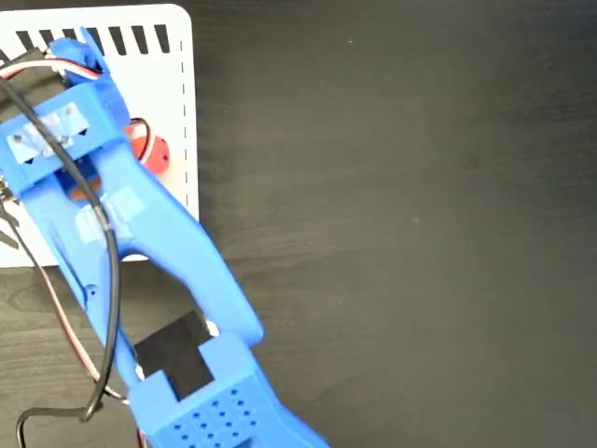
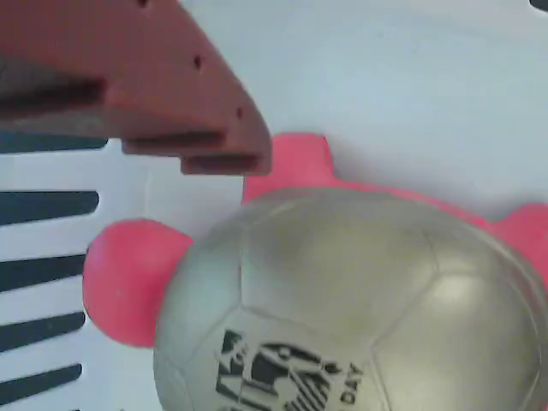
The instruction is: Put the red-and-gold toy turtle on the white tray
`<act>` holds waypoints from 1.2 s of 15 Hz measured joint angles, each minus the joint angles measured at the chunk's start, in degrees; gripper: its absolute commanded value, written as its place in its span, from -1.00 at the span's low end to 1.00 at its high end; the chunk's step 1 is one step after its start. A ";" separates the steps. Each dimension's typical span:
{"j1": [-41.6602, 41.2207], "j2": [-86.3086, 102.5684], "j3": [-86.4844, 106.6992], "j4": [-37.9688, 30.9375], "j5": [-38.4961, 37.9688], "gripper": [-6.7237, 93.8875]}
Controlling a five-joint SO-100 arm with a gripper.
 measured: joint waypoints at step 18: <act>16.08 55.46 26.02 -29.27 -5.01 -0.86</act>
